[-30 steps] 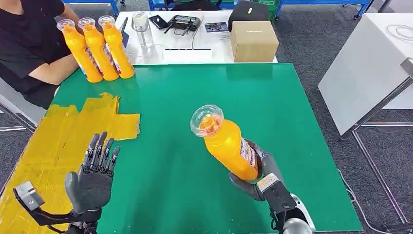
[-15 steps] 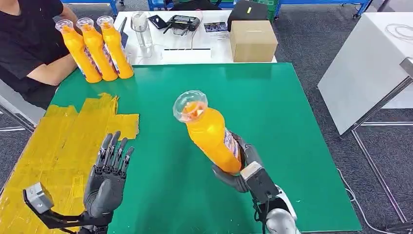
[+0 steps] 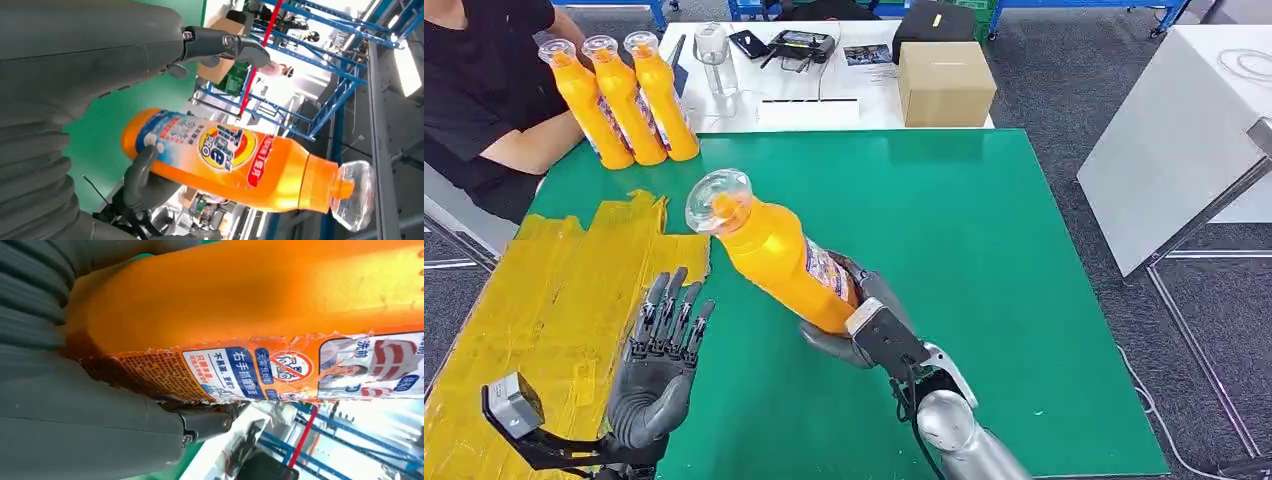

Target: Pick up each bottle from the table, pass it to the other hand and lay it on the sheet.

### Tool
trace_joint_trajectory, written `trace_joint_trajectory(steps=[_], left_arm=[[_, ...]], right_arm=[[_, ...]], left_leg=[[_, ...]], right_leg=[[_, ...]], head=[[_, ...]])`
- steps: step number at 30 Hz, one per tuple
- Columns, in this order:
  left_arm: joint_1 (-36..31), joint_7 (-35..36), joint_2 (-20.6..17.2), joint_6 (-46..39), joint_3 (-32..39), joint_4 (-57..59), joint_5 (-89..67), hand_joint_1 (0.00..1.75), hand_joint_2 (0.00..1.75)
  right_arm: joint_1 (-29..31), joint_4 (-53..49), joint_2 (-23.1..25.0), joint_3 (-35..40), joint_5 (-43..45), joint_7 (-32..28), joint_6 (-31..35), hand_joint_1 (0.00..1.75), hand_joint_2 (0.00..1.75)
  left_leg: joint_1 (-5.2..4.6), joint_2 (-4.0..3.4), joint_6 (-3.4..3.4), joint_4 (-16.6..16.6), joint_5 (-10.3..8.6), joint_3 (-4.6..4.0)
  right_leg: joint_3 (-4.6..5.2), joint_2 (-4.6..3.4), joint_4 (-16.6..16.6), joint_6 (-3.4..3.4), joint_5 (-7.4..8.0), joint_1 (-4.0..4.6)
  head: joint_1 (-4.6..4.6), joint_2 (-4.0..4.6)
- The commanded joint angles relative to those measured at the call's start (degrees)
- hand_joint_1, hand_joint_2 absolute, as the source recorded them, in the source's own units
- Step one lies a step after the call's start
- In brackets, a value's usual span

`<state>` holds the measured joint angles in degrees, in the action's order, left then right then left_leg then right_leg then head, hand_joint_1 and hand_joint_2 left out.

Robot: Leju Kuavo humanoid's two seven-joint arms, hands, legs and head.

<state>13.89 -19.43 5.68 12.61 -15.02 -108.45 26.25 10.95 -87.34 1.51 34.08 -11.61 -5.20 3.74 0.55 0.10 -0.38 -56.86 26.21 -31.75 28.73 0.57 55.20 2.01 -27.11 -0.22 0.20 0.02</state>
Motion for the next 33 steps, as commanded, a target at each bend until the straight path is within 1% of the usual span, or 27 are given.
trace_joint_trajectory(steps=[1,8,10,13,19,28,29,30,33], left_arm=[[-1.85,-0.27,-0.54,-0.34,0.35,2.18,-1.2,0.0,1.75],[-1.56,-0.61,0.31,-0.09,2.77,1.81,-2.07,0.0,1.75],[-1.79,-0.38,0.56,0.07,3.11,2.08,-2.14,0.0,1.75],[-2.31,-0.26,0.76,-0.04,3.28,2.48,-2.33,0.0,1.75],[-3.06,-0.3,1.12,-0.53,4.33,3.65,-2.3,0.0,1.75],[-3.45,-0.13,0.83,-0.41,4.04,4.51,-2.78,0.0,1.75],[-3.5,-0.15,0.79,-0.41,4.08,4.68,-2.84,0.66,1.75],[-3.5,-0.19,0.79,-0.34,4.11,4.72,-2.87,1.75,1.75],[-3.37,-0.56,0.97,-0.27,4.32,4.71,-2.96,1.75,1.75]], right_arm=[[7.36,8.27,0.39,8.12,-2.76,2.92,-1.17,1.75,1.75],[7.13,8.64,0.81,15.74,-9.51,5.07,-1.68,1.75,1.75],[7.7,9.58,1.11,17.86,-10.07,5.22,-2.09,1.75,1.75],[8.58,11.03,1.43,20.61,-10.6,5.11,-3.09,1.75,1.75],[9.05,10.09,1.4,25.1,-11.1,3.35,-5.19,1.75,1.75],[9.39,9.76,1.23,25.76,-10.95,3.21,-5.41,1.75,1.75],[9.31,9.71,1.06,25.57,-10.84,3.24,-5.33,1.75,1.75],[9.24,9.65,0.89,25.41,-10.77,3.26,-5.28,1.75,1.75],[8.99,9.4,0.53,25.04,-10.71,3.26,-5.2,1.75,1.75]], left_leg=[[0.02,-0.22,0.01,0.04,-0.01,0.1],[-0.01,-0.09,0.0,0.06,0.01,0.11],[0.03,-0.2,0.0,0.08,0.05,0.2],[0.01,-0.14,0.0,0.06,0.01,0.11],[0.0,-0.04,-0.01,0.06,-0.01,0.04],[0.03,-0.06,0.0,0.08,0.01,0.13],[0.0,-0.02,0.0,0.08,-0.01,0.08],[0.02,-0.01,0.0,0.08,-0.01,0.1],[-0.01,0.03,-0.01,0.06,-0.03,0.02]], right_leg=[[-0.01,-0.25,-0.03,-0.05,0.08,0.03],[-0.05,-0.11,-0.03,-0.02,0.01,0.01],[-0.12,-0.23,-0.08,-0.04,0.02,0.05],[-0.04,-0.16,-0.04,-0.02,0.03,0.07],[0.0,-0.06,-0.04,-0.01,0.02,0.05],[-0.09,-0.08,-0.09,-0.04,0.01,0.04],[-0.04,-0.04,-0.07,-0.03,0.01,0.02],[-0.07,-0.04,-0.08,-0.03,0.01,0.03],[0.02,0.03,-0.05,-0.01,0.01,0.01]], head=[[0.0,0.0],[0.0,0.0],[0.0,0.0],[-0.02,0.0],[-0.02,0.0],[-0.02,0.0],[0.0,0.0],[-0.02,0.0],[-0.02,0.0]])
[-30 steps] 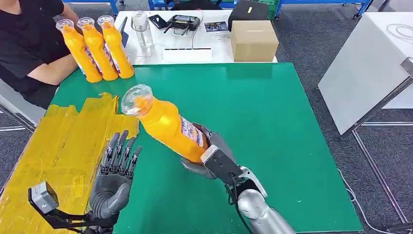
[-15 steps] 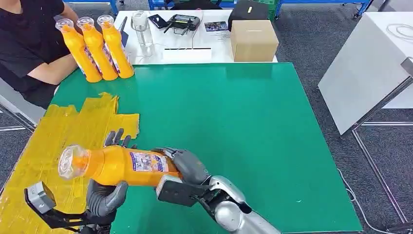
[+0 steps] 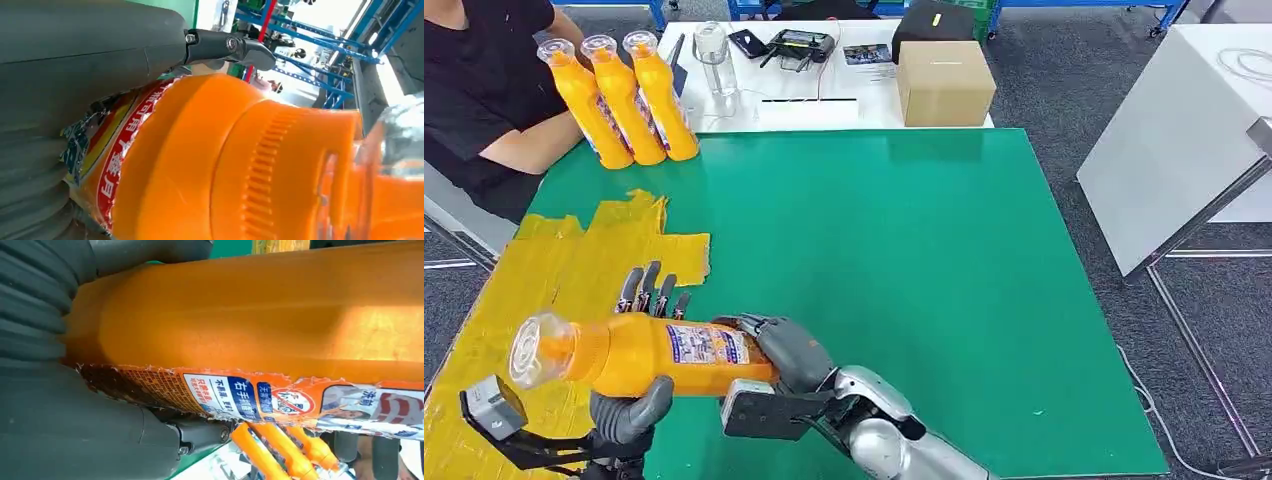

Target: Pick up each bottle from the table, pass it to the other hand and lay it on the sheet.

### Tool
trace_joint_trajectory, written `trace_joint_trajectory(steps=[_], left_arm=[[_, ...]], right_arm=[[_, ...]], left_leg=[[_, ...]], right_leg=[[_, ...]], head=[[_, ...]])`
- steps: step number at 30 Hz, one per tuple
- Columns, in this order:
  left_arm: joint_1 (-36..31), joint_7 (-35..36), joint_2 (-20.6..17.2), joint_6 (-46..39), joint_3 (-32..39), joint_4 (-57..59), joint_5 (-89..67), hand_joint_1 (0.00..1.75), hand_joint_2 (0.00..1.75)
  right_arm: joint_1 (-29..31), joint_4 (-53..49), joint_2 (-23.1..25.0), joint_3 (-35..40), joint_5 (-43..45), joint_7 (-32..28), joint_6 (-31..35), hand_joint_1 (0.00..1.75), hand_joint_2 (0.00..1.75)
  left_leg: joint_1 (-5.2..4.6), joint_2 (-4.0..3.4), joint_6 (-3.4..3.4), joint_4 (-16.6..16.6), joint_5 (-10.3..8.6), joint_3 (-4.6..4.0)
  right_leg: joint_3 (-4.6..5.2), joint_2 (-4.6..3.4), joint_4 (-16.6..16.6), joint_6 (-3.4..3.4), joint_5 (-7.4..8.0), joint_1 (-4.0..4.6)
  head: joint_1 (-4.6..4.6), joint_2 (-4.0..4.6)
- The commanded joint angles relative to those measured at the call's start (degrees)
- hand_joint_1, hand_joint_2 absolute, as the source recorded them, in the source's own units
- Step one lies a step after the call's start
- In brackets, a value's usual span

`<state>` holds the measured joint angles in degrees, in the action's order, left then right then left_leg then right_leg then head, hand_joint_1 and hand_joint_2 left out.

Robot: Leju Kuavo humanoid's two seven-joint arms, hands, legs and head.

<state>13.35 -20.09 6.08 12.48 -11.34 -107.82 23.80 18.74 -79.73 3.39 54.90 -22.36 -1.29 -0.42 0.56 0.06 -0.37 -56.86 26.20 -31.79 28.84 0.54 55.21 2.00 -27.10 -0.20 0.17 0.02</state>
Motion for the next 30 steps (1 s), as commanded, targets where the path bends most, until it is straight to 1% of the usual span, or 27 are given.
trace_joint_trajectory(steps=[1,8,11,12,16,18,19,20,22,23,24,25,26,27,30], left_arm=[[-2.83,0.09,0.58,-0.14,0.65,4.08,-0.51,1.75,1.75],[-2.85,-0.15,0.59,0.17,0.61,4.07,-0.66,1.75,1.75],[-2.81,-0.52,0.67,0.63,0.73,4.18,-0.71,1.75,1.75],[-2.76,-0.61,0.73,0.72,0.77,4.15,-0.72,1.75,1.75],[-2.57,-1.11,0.66,0.78,0.93,3.93,-1.12,1.75,1.75],[-2.57,-1.56,0.38,0.47,0.99,3.65,-2.25,1.75,1.75],[-2.62,-2.44,0.13,-0.64,1.21,3.24,-4.61,1.75,1.75],[-2.65,-3.22,-0.4,-1.75,1.54,2.53,-7.33,1.75,1.75],[-3.12,-4.85,-1.65,-5.27,2.91,1.7,-14.2,1.75,1.75],[-3.71,-5.25,-2.53,-7.32,3.7,1.81,-18.13,1.75,1.75],[-4.18,-5.35,-3.07,-8.14,4.76,2.04,-19.44,1.75,1.75],[-4.97,-5.63,-4.02,-11.15,6.25,2.49,-25.31,1.75,1.75],[-5.34,-5.67,-4.22,-12.13,7.19,2.81,-26.75,1.75,1.75],[-5.72,-5.63,-4.31,-11.98,8.16,3.11,-26.63,1.75,1.75],[-5.84,-5.66,-4.39,-11.75,8.46,3.22,-26.64,1.75,1.75]], right_arm=[[1.21,1.8,-1.35,4.21,0.04,-0.65,-1.04,1.75,1.75],[1.12,1.56,-1.59,3.97,0.09,-0.63,-1.04,1.75,1.75],[0.76,1.35,-1.8,3.4,0.16,-0.63,-0.84,1.75,1.75],[0.5,1.1,-1.97,3.05,0.2,-0.64,-0.56,1.75,1.75],[-0.37,-0.03,-2.77,1.88,0.08,-0.82,0.54,1.75,1.75],[-1.57,-1.62,-3.46,0.57,-0.48,-1.41,2.28,1.75,1.75],[-2.73,-2.86,-3.88,-0.67,-1.19,-1.81,4.02,0.96,1.75],[-4.38,-5.02,-4.61,-2.53,-2.07,-2.03,5.86,0.0,1.75],[-8.42,-10.19,-6.6,-6.9,-2.05,-2.83,8.42,0.0,1.75],[-10.16,-12.53,-7.51,-8.9,-1.24,-3.58,9.09,0.0,0.0],[-11.44,-14.58,-8.45,-10.4,-1.07,-3.67,9.36,0.0,0.0],[-13.63,-17.44,-9.48,-12.74,-1.02,-5.14,10.01,0.0,0.0],[-14.68,-18.76,-9.8,-13.87,-0.92,-5.68,10.34,0.0,0.0],[-15.48,-19.9,-10.22,-14.69,-0.86,-6.12,9.9,0.0,0.0],[-15.7,-20.26,-10.22,-14.87,-0.91,-6.16,9.67,0.0,0.0]], left_leg=[[0.01,0.08,-0.01,0.07,-0.01,0.14],[0.0,0.05,-0.01,0.05,-0.02,0.07],[0.03,0.05,-0.02,0.09,0.0,0.2],[-0.01,0.06,-0.01,0.06,-0.02,0.08],[-0.02,0.06,-0.02,0.05,-0.02,0.07],[0.03,0.1,-0.02,0.08,0.0,0.16],[0.02,0.12,-0.02,0.05,-0.01,0.09],[0.01,0.16,-0.02,0.06,-0.01,0.11],[0.02,0.22,-0.03,0.04,0.0,0.09],[0.01,0.3,-0.02,0.04,-0.02,0.06],[0.05,0.23,-0.02,0.0,0.01,0.05],[0.0,0.3,-0.02,0.02,-0.02,0.03],[0.04,0.32,-0.04,0.02,0.02,0.15],[0.0,0.37,-0.03,0.03,-0.03,0.03],[0.01,0.26,-0.01,0.03,-0.02,0.03]], right_leg=[[-0.17,0.05,-0.09,-0.02,0.0,0.01],[-0.1,0.04,-0.07,-0.01,0.01,0.01],[-0.24,0.01,-0.14,-0.03,0.01,0.04],[-0.11,0.05,-0.06,-0.01,0.0,-0.01],[-0.09,0.05,-0.05,0.0,0.0,-0.02],[-0.22,0.07,-0.13,-0.02,0.0,0.03],[-0.15,0.11,-0.1,-0.01,-0.01,0.02],[-0.18,0.14,-0.1,-0.01,-0.02,0.02],[-0.18,0.21,-0.1,-0.01,-0.04,0.02],[-0.17,0.29,-0.09,-0.01,-0.06,0.01],[-0.14,0.22,-0.08,-0.02,-0.05,0.05],[-0.12,0.28,-0.07,0.0,-0.05,0.0],[-0.27,0.28,-0.12,-0.02,-0.07,0.04],[-0.15,0.32,-0.08,0.0,-0.05,-0.01],[-0.1,0.19,-0.07,-0.02,-0.02,0.0]], head=[[0.0,0.0],[0.0,0.0],[0.0,0.0],[0.0,0.0],[0.0,0.0],[0.0,0.0],[0.0,0.0],[0.0,0.0],[-0.02,0.0],[0.04,0.0],[-0.02,0.0],[0.04,0.0],[-0.04,0.0],[0.02,0.0],[0.0,0.0]])
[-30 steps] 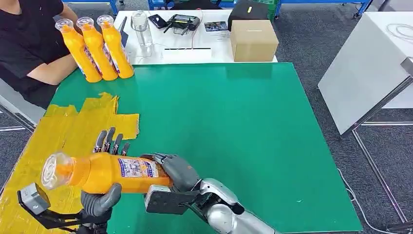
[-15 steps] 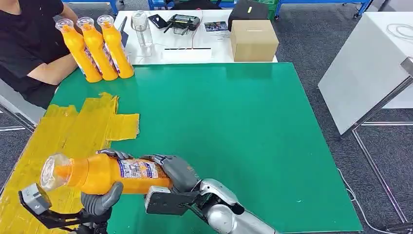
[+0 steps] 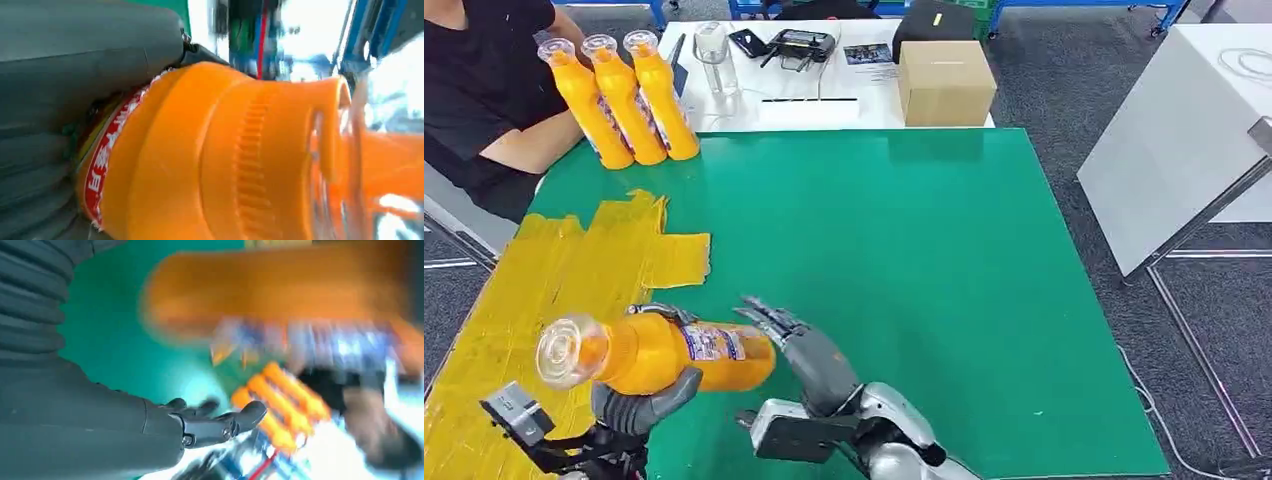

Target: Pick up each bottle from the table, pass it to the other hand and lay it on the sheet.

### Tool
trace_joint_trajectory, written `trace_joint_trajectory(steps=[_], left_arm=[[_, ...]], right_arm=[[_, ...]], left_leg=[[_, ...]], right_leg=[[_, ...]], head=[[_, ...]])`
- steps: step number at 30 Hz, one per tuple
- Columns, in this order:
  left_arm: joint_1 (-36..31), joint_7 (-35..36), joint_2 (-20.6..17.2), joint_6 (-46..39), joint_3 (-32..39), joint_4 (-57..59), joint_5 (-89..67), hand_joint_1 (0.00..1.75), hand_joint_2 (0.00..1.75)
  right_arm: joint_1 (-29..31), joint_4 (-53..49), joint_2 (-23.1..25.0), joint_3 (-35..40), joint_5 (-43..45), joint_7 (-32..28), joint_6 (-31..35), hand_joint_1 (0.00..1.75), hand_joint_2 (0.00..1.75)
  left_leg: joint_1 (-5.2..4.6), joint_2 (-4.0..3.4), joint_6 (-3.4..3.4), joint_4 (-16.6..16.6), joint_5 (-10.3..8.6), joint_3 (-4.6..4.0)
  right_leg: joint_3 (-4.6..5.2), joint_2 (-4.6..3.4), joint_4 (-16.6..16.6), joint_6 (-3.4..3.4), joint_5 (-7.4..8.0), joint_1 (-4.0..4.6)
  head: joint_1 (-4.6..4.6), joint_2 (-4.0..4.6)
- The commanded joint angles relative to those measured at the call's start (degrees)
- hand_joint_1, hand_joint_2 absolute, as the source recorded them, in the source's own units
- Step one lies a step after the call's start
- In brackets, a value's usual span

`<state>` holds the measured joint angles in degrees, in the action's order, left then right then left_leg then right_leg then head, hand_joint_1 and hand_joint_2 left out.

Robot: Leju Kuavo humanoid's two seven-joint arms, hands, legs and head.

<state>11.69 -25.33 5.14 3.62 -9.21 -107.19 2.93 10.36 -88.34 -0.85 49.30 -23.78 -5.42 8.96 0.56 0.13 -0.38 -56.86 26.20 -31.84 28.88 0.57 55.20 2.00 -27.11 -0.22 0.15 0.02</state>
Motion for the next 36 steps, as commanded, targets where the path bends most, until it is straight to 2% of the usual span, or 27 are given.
trace_joint_trajectory(steps=[1,6,9,10,11,13,17,22,27,36], left_arm=[[-4.03,-0.43,-3.15,-2.81,6.21,2.52,-5.82,1.75,1.75],[-3.83,-0.52,-3.0,-3.16,5.77,2.4,-6.96,1.75,1.75],[-5.6,1.17,-4.91,-14.52,8.24,4.5,-25.02,1.75,1.75],[-5.92,1.12,-5.0,-14.6,8.44,4.85,-24.82,1.75,1.75],[-6.61,2.22,-5.29,-19.39,9.07,6.07,-33.96,1.75,1.75],[-7.97,9.69,-6.82,-27.96,8.83,9.9,-58.94,1.75,1.75],[-10.99,19.59,-12.46,-26.95,5.75,20.74,-80.59,1.75,1.75],[-13.09,23.39,-15.69,-24.6,2.31,32.07,-87.14,1.75,1.75],[-13.84,23.63,-17.22,-21.49,-0.22,35.55,-86.34,1.75,1.75],[-14.82,22.27,-18.64,-18.29,-0.13,38.79,-82.99,1.75,1.75]], right_arm=[[-7.21,-11.24,-5.48,-9.19,0.42,-2.04,0.2,0.0,0.0],[-7.15,-10.49,-4.69,-9.3,0.22,-2.1,0.26,0.0,0.0],[-10.83,-15.38,-5.61,-11.47,0.17,-3.52,2.12,0.0,0.0],[-11.21,-16.07,-5.85,-11.65,0.13,-3.53,2.25,0.0,0.0],[-12.01,-17.23,-5.91,-12.26,0.65,-3.99,2.01,0.0,0.0],[-12.51,-18.47,-6.11,-12.53,0.81,-4.5,1.25,0.0,0.0],[-10.84,-17.92,-6.08,-12.32,2.04,-4.49,-0.08,0.0,0.0],[-8.08,-16.24,-4.99,-11.76,3.22,-3.63,-1.54,0.0,0.0],[-7.69,-16.09,-4.98,-11.59,3.22,-2.92,-1.76,0.0,0.0],[-6.7,-15.18,-4.63,-11.39,3.37,-2.62,-2.36,0.0,0.0]], left_leg=[[-0.02,0.14,-0.01,0.03,-0.03,0.02],[0.01,0.06,-0.01,0.03,0.0,0.1],[0.01,0.08,-0.01,0.05,0.01,0.14],[-0.02,0.15,0.0,0.05,-0.02,0.08],[0.0,0.15,0.0,0.04,-0.01,0.09],[-0.01,0.14,0.0,0.06,-0.02,0.09],[-0.06,0.08,0.0,0.12,-0.06,0.13],[-0.04,-0.04,0.01,0.13,-0.06,0.22],[-0.02,-0.14,0.0,0.08,-0.04,0.15],[0.0,-0.16,0.01,0.09,-0.05,0.16]], right_leg=[[-0.07,0.11,-0.02,-0.01,-0.01,-0.02],[-0.13,0.03,-0.05,-0.02,0.0,0.02],[-0.17,0.03,-0.07,-0.05,-0.02,0.03],[-0.12,0.12,-0.04,-0.02,-0.03,-0.01],[-0.14,0.12,-0.05,-0.03,-0.03,0.01],[-0.14,0.13,-0.04,-0.03,-0.03,0.0],[-0.12,0.05,-0.06,-0.02,0.01,-0.05],[-0.17,-0.05,-0.06,-0.03,0.03,-0.03],[-0.12,-0.08,-0.04,-0.02,0.01,-0.01],[-0.14,-0.12,-0.04,-0.04,0.04,-0.02]], head=[[0.02,0.0],[0.04,0.0],[0.02,0.0],[0.04,0.0],[0.02,0.0],[0.04,0.0],[0.04,0.0],[0.0,0.0],[0.02,0.0],[0.02,0.0]])
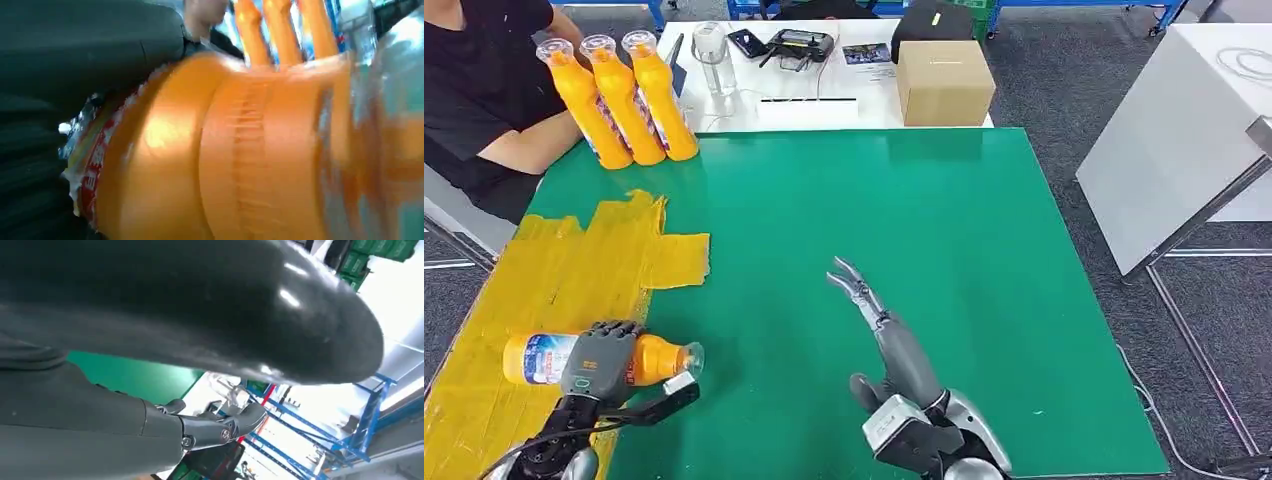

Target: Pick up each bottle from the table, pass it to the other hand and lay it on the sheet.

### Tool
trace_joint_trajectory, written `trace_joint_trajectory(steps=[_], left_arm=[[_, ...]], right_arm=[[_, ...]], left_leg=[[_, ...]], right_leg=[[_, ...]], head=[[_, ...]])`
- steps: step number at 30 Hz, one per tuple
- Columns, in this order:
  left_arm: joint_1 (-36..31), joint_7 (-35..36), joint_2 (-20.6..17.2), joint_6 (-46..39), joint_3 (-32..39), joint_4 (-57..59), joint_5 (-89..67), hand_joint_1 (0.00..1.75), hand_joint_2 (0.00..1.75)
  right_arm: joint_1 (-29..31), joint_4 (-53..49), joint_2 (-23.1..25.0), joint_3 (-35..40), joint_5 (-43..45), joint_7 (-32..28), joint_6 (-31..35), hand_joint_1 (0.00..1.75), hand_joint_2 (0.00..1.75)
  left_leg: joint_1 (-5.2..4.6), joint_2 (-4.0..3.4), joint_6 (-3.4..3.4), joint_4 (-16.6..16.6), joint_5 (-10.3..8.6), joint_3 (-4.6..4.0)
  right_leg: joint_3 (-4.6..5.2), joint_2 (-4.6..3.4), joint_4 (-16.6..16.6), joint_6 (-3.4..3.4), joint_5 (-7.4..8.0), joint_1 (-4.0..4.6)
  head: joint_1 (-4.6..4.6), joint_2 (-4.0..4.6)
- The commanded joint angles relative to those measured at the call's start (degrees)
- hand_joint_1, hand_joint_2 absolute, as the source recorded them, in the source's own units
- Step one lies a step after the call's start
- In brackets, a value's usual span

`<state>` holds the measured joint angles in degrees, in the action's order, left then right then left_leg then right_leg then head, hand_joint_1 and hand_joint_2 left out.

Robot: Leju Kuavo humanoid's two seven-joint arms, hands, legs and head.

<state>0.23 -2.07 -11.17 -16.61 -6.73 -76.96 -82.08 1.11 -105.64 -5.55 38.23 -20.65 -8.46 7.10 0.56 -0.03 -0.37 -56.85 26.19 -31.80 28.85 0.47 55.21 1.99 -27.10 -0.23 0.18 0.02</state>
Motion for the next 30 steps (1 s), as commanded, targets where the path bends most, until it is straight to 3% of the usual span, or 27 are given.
trace_joint_trajectory(steps=[1,3,4,5,24,25,28,30], left_arm=[[-3.36,-0.99,-2.33,1.94,-2.6,8.57,2.02,1.75,1.75],[-3.36,-0.99,-2.33,1.94,-2.6,8.57,2.02,1.75,1.75],[-3.4,-0.99,-2.42,2.02,-2.76,8.55,2.0,1.26,1.75],[-3.22,-0.94,-2.4,2.12,-2.77,8.42,2.22,0.0,1.75],[-0.36,-6.96,-3.74,5.1,-0.87,0.73,14.03,0.0,1.75],[-0.36,-6.96,-3.74,5.1,-0.87,0.73,14.03,0.0,0.0],[0.39,-8.97,-2.53,5.72,1.24,-1.29,19.17,0.0,0.0],[1.44,-11.35,0.46,5.25,4.22,-4.88,24.43,0.0,0.0]], right_arm=[[2.56,2.12,0.08,-0.32,0.25,0.42,-0.5,0.0,0.0],[2.56,2.12,0.08,-0.32,0.25,0.42,-0.5,0.0,0.0],[2.52,2.2,0.12,-0.34,0.25,0.43,-0.49,0.0,0.0],[2.54,2.21,0.15,-0.35,0.26,0.49,-0.55,0.0,0.0],[2.26,3.07,0.67,-0.9,0.21,0.5,-1.14,0.0,0.0],[2.26,3.07,0.67,-0.9,0.21,0.5,-1.14,0.0,0.0],[1.58,2.68,0.66,-1.25,-0.07,0.24,-1.0,0.0,0.0],[0.44,2.19,0.65,-1.57,-0.62,-0.08,-0.82,0.0,0.0]], left_leg=[[0.0,-0.01,0.01,0.07,-0.03,0.12],[-0.01,-0.04,0.0,0.07,-0.03,0.16],[0.0,-0.03,0.01,0.06,-0.02,0.2],[0.01,-0.04,0.01,0.08,-0.04,0.23],[0.05,-0.14,0.01,0.07,0.01,0.4],[0.02,-0.07,0.01,0.05,0.0,0.39],[0.03,-0.03,0.01,0.05,0.0,0.38],[0.02,-0.02,0.0,0.04,0.0,0.35]], right_leg=[[-0.1,-0.05,-0.04,-0.03,0.03,0.0],[-0.13,-0.07,-0.04,-0.04,0.04,0.0],[-0.18,-0.06,-0.04,-0.03,0.03,0.02],[-0.21,-0.08,-0.06,-0.04,0.06,0.03],[-0.4,-0.2,-0.06,-0.04,0.05,0.07],[-0.4,-0.11,-0.03,-0.02,0.02,0.04],[-0.39,-0.07,-0.04,-0.02,0.02,0.05],[-0.38,-0.06,-0.04,-0.01,0.02,0.05]], head=[[0.0,0.0],[0.0,0.0],[0.02,0.0],[0.0,0.0],[0.0,0.0],[0.0,0.0],[0.0,0.0],[0.0,0.0]])
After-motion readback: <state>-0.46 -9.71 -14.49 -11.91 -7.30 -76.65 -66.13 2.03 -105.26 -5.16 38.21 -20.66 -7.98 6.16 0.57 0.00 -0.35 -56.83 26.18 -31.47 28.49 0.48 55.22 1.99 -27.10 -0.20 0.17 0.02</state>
